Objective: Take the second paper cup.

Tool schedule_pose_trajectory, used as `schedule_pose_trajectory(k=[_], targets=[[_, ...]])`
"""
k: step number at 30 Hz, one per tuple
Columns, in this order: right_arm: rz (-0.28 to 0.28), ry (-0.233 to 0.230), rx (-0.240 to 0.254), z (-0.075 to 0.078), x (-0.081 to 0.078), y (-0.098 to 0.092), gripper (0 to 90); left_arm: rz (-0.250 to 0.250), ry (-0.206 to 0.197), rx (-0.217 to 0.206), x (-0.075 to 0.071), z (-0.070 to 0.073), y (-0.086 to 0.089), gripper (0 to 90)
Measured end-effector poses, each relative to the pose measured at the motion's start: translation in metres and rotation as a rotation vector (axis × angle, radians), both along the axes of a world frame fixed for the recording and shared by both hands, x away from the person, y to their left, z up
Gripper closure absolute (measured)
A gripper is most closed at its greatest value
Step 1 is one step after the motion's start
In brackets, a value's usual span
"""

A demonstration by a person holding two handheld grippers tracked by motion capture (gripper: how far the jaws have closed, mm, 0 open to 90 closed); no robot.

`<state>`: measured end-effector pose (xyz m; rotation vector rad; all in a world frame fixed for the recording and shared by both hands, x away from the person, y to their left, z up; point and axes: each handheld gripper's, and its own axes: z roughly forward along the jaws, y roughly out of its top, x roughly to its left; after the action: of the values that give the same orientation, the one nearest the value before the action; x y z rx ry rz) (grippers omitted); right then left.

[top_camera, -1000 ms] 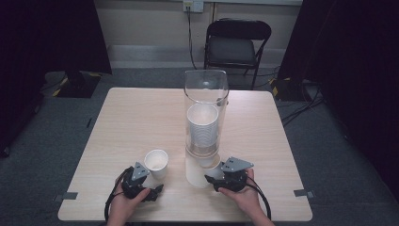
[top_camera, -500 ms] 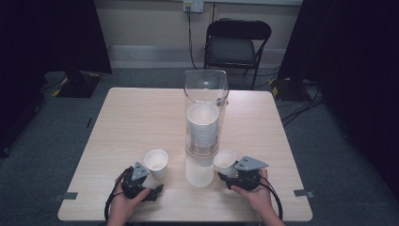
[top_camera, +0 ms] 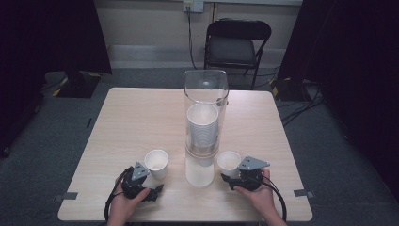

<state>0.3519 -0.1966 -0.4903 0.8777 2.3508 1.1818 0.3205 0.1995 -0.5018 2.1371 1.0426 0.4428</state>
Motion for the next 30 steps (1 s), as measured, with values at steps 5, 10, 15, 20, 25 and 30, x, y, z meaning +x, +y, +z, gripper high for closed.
schedule_pose_trajectory(k=[5,10,15,20,25,30], targets=[[-0.023,0.005,-0.014,-0.007,-0.004,-0.010,27.5,0.000,0.000,-0.001,0.000,0.000,0.000,6.6],[-0.048,0.000,-0.028,-0.007,-0.006,-0.016,25.0,-0.001,0.000,-0.001,0.000,0.000,0.000,6.5],[-0.055,0.022,-0.001,-0.007,-0.007,-0.021,14.5,-0.001,0.001,-0.001,0.000,0.000,0.000,6.6],[-0.055,0.033,0.006,-0.007,-0.011,-0.031,14.5,0.000,-0.001,-0.001,0.000,0.000,0.000,6.5],[-0.043,0.046,0.015,-0.004,-0.015,-0.042,14.5,0.000,0.000,0.000,0.000,0.000,0.000,6.5],[-0.040,0.055,0.013,-0.001,-0.017,-0.052,14.7,-0.001,0.000,-0.001,0.000,0.000,0.000,6.5]])
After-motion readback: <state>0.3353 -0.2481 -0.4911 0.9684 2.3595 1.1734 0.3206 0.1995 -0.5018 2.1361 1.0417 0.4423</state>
